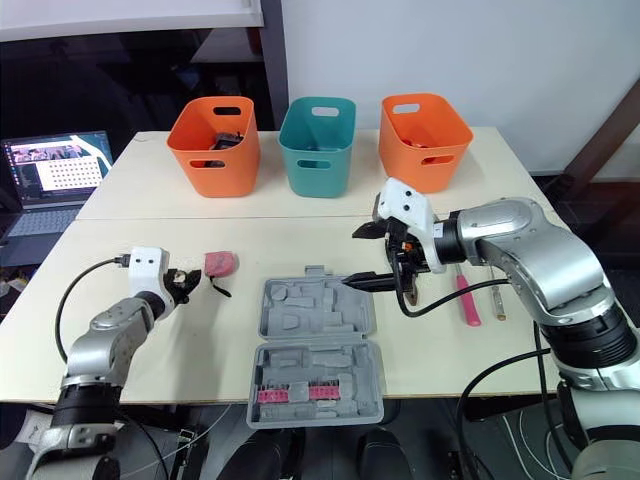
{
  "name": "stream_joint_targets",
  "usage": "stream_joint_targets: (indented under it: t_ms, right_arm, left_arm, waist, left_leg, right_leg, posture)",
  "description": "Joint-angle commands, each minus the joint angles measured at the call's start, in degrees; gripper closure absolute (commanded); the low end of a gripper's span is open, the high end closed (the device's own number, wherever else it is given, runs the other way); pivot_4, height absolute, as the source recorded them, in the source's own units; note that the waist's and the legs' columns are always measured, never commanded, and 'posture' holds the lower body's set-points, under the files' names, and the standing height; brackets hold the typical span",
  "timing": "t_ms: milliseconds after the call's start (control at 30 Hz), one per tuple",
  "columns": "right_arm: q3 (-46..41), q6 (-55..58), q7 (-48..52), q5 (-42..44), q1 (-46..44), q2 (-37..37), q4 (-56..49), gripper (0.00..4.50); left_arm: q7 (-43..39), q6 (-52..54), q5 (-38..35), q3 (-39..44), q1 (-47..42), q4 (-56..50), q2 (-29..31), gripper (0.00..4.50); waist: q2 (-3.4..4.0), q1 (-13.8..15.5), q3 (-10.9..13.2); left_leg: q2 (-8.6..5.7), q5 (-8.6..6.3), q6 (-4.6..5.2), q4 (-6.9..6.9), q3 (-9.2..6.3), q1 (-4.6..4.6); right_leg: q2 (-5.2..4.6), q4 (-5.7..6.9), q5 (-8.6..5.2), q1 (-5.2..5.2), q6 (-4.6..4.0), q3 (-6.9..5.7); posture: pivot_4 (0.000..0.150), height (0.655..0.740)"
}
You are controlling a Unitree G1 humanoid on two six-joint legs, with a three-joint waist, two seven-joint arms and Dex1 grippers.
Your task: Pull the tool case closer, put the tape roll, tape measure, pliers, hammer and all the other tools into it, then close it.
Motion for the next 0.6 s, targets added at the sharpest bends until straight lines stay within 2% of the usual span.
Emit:
stream_joint_targets:
  t_ms: [33, 200, 600]
  right_arm:
    - [-2.0, -0.5, -0.9, -0.4, 0.0, -1.0, -1.5, 0.00]
    - [-2.0, -0.6, -1.7, -0.6, 0.1, -1.2, -1.4, 0.00]
    - [-2.3, -1.1, -3.3, -1.5, 1.2, -1.9, -1.1, 0.00]
  left_arm:
    - [-0.6, -1.3, 0.9, -0.2, -1.4, 1.8, 0.7, 1.70]
    - [-2.1, -1.8, 1.5, -0.2, -4.1, 7.1, 2.0, 1.70]
    - [-3.5, -2.1, 1.9, -1.3, -5.1, 8.8, 2.5, 1.70]
  waist:
    - [0.00, 0.0, 0.0]
    - [0.00, 0.0, 0.0]
    - [0.00, -0.1, 0.0]
  left_leg:
    - [0.00, 0.00, 0.00, -0.01, 0.00, 0.00]
    - [0.00, 0.01, 0.00, 0.01, 0.00, 0.00]
    - [-0.01, 0.00, 0.00, 0.04, 0.00, -0.01]
  right_leg:
    - [0.00, 0.00, 0.00, 0.00, 0.00, 0.00]
    - [0.01, 0.03, 0.00, -0.01, 0.00, 0.00]
    - [-0.02, 0.06, 0.01, -0.01, 0.01, 0.00]
  posture:
    - [0.150, 0.7329]
    - [0.150, 0.7329]
    - [0.150, 0.7329]
